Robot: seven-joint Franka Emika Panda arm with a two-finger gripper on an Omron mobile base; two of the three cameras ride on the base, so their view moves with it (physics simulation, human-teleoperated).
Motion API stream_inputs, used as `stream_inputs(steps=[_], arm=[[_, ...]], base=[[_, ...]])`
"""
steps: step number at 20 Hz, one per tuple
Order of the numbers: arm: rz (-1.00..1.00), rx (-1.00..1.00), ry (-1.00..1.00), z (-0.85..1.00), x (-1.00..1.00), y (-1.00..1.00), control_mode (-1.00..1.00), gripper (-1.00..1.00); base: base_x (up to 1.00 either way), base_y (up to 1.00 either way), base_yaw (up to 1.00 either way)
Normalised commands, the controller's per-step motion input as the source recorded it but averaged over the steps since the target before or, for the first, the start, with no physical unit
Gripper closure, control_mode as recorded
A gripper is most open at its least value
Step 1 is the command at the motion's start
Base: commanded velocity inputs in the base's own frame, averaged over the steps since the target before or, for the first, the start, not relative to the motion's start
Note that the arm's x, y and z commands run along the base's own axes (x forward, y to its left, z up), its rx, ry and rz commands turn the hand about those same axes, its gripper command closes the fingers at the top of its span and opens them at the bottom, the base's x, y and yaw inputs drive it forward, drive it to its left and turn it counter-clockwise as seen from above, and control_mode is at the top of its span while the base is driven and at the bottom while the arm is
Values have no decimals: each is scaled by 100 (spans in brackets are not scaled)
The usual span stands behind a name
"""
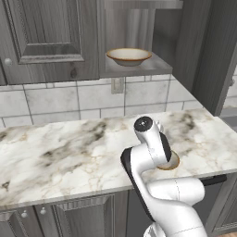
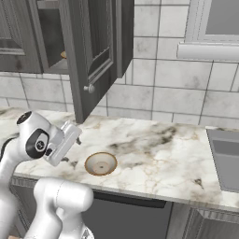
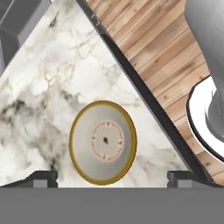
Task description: Pick up the bowls on the counter and stack them on top of one another in the open cabinet. Place the smaller bowl on top of the larger bowl.
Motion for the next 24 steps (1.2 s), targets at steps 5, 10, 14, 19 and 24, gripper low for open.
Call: stream_inputs(steps=[5, 10, 14, 19, 24], arm=[[-4, 0, 0, -40, 8, -2, -100, -100], [-7, 0, 0, -31, 6, -1, -100, -100], [-8, 1, 0, -25, 10, 0, -100, -100], [-5, 3, 0, -20, 18, -1, -100, -100], [-2, 4, 1, -25, 18, -7, -100, -100]], base=[[0, 0, 0], [0, 0, 0], [0, 0, 0], [0, 0, 0], [0, 0, 0]])
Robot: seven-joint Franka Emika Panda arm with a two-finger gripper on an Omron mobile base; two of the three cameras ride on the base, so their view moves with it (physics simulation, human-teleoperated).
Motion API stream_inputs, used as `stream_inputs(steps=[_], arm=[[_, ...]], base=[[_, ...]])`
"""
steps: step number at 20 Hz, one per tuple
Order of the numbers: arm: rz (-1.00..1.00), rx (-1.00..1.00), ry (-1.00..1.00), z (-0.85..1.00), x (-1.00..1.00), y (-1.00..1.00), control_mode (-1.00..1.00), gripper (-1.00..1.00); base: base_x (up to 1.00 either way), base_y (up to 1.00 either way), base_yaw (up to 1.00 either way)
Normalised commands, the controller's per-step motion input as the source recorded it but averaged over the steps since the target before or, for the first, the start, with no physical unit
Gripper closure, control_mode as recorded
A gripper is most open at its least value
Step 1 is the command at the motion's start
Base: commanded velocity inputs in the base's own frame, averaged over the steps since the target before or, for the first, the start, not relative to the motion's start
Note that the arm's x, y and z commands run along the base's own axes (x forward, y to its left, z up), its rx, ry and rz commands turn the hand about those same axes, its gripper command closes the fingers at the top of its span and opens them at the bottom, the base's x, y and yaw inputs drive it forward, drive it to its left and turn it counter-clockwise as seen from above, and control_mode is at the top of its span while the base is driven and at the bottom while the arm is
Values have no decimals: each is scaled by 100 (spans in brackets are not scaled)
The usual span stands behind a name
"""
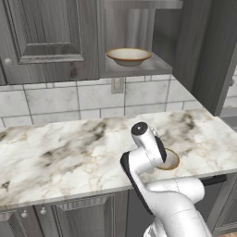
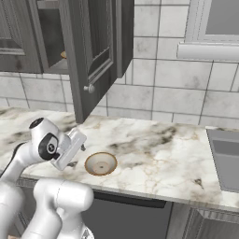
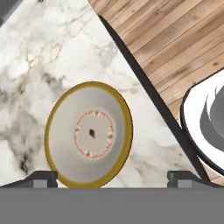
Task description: Pick up the bowls on the counter and stack them on top of one another in the open cabinet. Place the smaller bowl on top of the larger bowl.
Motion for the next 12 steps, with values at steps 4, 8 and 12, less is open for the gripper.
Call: stream_inputs(steps=[4, 8, 12], arm=[[-3, 2, 2, -31, 16, -11, -100, -100], [-5, 2, 2, -32, 18, -7, -100, -100], [-6, 2, 2, -32, 16, -6, -100, -100]], base=[[0, 0, 0], [0, 0, 0], [0, 0, 0]])
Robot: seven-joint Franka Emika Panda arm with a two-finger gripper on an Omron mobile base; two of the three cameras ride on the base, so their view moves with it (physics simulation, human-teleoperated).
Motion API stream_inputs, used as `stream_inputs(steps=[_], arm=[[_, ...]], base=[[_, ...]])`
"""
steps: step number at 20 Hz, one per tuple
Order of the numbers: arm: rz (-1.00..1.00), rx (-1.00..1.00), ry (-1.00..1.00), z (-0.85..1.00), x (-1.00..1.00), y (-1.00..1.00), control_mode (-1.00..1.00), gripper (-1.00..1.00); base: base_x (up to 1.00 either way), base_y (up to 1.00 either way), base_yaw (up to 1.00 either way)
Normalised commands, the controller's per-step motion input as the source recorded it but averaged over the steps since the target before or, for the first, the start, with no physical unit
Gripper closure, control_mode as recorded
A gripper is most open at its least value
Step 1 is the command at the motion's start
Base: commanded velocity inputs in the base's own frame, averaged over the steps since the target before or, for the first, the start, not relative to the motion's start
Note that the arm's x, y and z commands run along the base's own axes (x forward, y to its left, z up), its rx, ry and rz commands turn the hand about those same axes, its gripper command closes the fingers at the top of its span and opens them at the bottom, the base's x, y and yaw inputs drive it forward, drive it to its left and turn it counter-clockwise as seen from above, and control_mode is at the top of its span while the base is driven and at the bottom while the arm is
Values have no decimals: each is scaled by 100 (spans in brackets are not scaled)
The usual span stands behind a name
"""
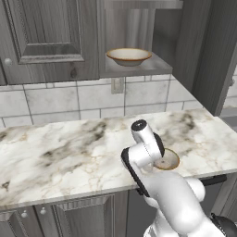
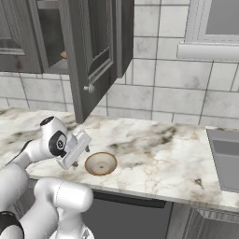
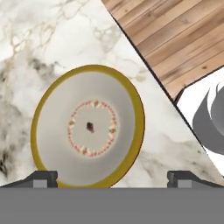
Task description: Pick up the bowls on the counter and stack them on top of one another in the open cabinet. Place the smaller bowl on top of the larger bowl.
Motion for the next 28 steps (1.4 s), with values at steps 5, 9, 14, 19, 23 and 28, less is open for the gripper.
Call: stream_inputs(steps=[5, 9, 14, 19, 23, 28], arm=[[-7, 1, 2, -35, 14, -7, -100, -100], [-6, 2, 0, -36, 11, -4, -100, -100], [-9, 2, 0, -37, 10, -1, -100, -100], [-11, 2, 0, -35, 10, -2, -100, -100], [-11, 1, -1, -27, 8, -4, -100, -100], [-11, 2, -1, -24, 8, -11, -100, -100]], base=[[0, 0, 0], [0, 0, 0], [0, 0, 0], [0, 0, 0], [0, 0, 0], [0, 0, 0]])
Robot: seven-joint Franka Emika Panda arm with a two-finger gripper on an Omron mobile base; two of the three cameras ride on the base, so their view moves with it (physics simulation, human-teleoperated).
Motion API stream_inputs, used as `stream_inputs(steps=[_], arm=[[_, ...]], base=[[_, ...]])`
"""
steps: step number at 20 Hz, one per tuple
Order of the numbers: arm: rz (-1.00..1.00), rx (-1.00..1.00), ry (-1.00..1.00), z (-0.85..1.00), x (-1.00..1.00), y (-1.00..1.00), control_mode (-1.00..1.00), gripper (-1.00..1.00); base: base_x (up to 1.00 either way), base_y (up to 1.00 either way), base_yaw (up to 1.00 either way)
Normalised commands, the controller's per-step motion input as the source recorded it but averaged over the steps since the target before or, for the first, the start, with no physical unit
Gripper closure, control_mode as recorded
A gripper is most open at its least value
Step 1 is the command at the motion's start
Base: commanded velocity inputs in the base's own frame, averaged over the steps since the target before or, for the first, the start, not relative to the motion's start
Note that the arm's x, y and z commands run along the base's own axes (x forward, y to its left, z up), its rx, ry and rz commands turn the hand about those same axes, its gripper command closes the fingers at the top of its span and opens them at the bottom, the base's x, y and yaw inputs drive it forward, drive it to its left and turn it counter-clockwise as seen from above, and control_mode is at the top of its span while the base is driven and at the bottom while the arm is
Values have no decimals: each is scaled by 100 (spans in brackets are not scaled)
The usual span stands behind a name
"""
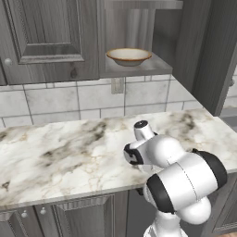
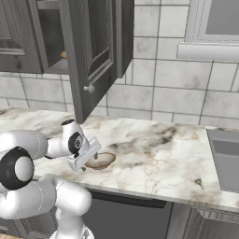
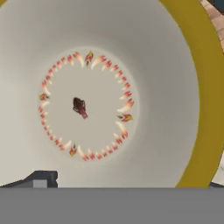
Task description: Pick up the bowls on the counter and stack them on top of one another in the open cabinet. Place the smaller bowl on top of the larger bowl.
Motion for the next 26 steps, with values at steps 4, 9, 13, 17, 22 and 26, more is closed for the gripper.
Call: stream_inputs(steps=[4, 9, 13, 17, 22, 26], arm=[[-11, 3, -1, -24, 3, -4, -100, 100], [-11, 2, -3, -23, 0, -4, -100, 100], [-10, 3, -3, -21, -1, -10, -100, 100], [-11, 2, -4, -21, -4, -6, -100, 100], [-11, 2, -4, -20, -4, -5, -100, 100], [-13, 1, -11, -2, -19, 3, -100, 100]], base=[[0, 0, 0], [0, 0, 0], [0, 0, 0], [0, 0, 0], [0, 0, 0], [0, 0, 0]])
